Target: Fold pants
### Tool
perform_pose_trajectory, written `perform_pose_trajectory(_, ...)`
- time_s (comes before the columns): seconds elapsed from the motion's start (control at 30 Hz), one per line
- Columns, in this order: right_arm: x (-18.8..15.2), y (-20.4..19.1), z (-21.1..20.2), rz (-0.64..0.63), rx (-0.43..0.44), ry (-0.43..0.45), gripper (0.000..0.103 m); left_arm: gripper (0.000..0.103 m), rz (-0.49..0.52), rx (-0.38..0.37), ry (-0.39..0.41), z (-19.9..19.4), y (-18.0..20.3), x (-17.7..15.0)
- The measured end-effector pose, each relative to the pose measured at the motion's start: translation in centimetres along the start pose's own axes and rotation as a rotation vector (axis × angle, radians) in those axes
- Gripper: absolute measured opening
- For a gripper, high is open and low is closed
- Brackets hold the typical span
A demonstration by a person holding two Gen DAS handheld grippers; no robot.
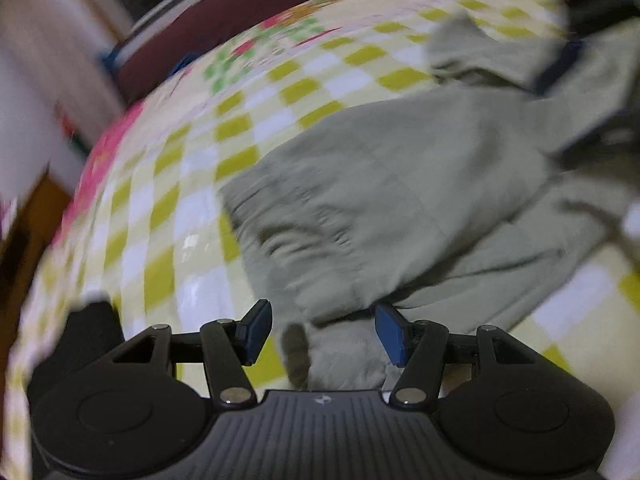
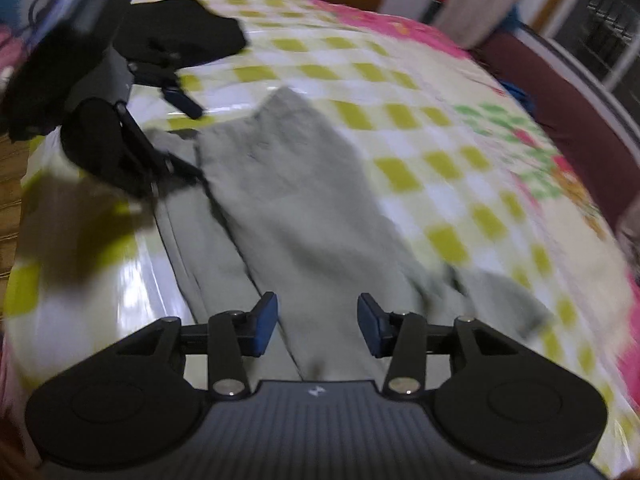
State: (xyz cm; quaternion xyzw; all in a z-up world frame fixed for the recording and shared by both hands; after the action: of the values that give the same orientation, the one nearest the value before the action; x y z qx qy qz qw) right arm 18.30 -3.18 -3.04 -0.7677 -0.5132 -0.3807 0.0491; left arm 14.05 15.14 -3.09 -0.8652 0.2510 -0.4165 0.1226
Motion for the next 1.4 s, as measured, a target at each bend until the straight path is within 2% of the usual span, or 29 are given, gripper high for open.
perform_pose_trajectory(0.07, 0.2, -1.0, 2.2, -0.053, 0.007, 0.005, 0.044, 0.071, 0.083, 0.000, 0.028, 0.2, 0.7, 0.1)
perform_pose_trajectory(0.17, 0.6, -1.5, 4.1, -0.100, -0.035, 0.016, 0.041, 0.068, 0.094, 0.017, 0.046, 0.9, 0.4, 0.2)
perform_pose_trajectory(0.2, 0.9, -1.3, 4.6, -0.072, -0.036, 0.005, 0.038, 0.057, 0.076, 0.016, 0.047, 1.0, 0.1, 0.2)
perform_pose_trajectory(0.23, 1.1, -1.0, 4.9, -0.041, -0.029, -0.009, 0.022, 0.041, 0.045, 0.019, 0.043, 1.1, -0.5, 0.2)
perform_pose_trajectory(0.27, 1.4, -0.8, 5.0, -0.007, -0.017, -0.024, 0.003, 0.035, 0.019, 0.022, 0.037, 1.1, -1.1, 0.1)
perform_pose_trajectory(0.3, 1.8, -0.6, 4.9, 0.034, -0.008, -0.037, 0.000, 0.031, -0.011, 0.019, 0.036, 0.9, -1.8, 0.0)
perform_pose_trajectory(0.4, 3.3, -0.5, 2.9, 0.097, -0.008, -0.028, 0.000, 0.019, -0.095, 0.011, 0.058, -0.5, -4.2, 0.1)
perform_pose_trajectory(0.57, 6.7, -2.2, -0.9, 0.199, 0.040, 0.017, 0.000, 0.018, -0.159, -0.026, 0.100, -4.3, -6.8, 0.5)
perform_pose_trajectory(0.67, 6.6, -3.3, -0.2, 0.163, 0.026, 0.029, 0.001, 0.019, -0.130, -0.039, 0.106, -4.7, -6.1, 0.0)
perform_pose_trajectory(0.77, 5.1, -3.1, 1.5, 0.123, 0.012, -0.010, 0.001, 0.033, -0.050, -0.067, 0.068, -3.8, -4.1, -0.9)
perform_pose_trajectory(0.83, 4.2, -2.0, 1.9, 0.152, 0.015, -0.041, 0.001, 0.050, -0.018, -0.066, 0.076, -3.8, -3.1, -1.2)
perform_pose_trajectory(0.9, 4.2, -0.7, 1.4, 0.255, 0.045, -0.049, 0.001, 0.055, 0.088, -0.023, 0.110, -3.8, -1.4, -1.2)
perform_pose_trajectory(0.97, 4.5, -0.1, 1.2, 0.297, 0.059, -0.041, 0.001, 0.057, 0.119, -0.025, 0.135, -4.3, -0.4, -0.8)
perform_pose_trajectory(1.03, 5.1, -0.2, 1.0, 0.297, 0.078, -0.017, 0.001, 0.065, 0.136, -0.024, 0.155, -4.5, 0.2, -0.2)
perform_pose_trajectory(1.1, 5.8, -0.5, 1.0, 0.329, 0.118, 0.004, 0.001, 0.065, 0.202, 0.011, 0.148, -3.8, 0.5, -0.2)
perform_pose_trajectory(1.13, 6.0, -0.7, 1.1, 0.341, 0.132, 0.009, 0.001, 0.061, 0.237, 0.014, 0.130, -3.2, 0.7, -0.4)
perform_pose_trajectory(1.17, 6.2, -1.0, 1.3, 0.343, 0.139, 0.013, 0.001, 0.054, 0.251, 0.004, 0.114, -2.8, 0.8, -0.6)
perform_pose_trajectory(1.2, 6.2, -1.3, 1.5, 0.341, 0.141, 0.017, 0.001, 0.041, 0.252, -0.005, 0.095, -2.4, 0.7, -0.7)
perform_pose_trajectory(1.27, 5.8, -1.9, 2.4, 0.340, 0.152, -0.002, 0.002, 0.039, 0.238, -0.021, 0.052, -1.8, 0.1, -1.2)
perform_pose_trajectory(1.33, 5.0, -2.5, 3.5, 0.368, 0.189, -0.065, 0.007, 0.038, 0.244, -0.019, 0.030, -1.6, -0.1, -1.6)
perform_pose_trajectory(1.4, 4.5, -2.4, 3.3, 0.387, 0.196, -0.083, 0.007, 0.037, 0.253, -0.022, 0.016, -1.8, -0.2, -1.7)
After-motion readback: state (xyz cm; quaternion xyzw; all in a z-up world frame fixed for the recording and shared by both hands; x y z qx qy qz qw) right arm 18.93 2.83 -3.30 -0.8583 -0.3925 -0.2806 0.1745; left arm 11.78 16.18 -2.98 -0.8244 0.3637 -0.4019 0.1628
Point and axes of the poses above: each gripper's, at about its wrist camera, not at the fingertips, and z roughly the way its jaws point, y to its right, x to its top, the point moved 4 cm from there along z, roughly the way its jaws point, and after that the axes turned 12 degrees about y, right-handed, at the moved point
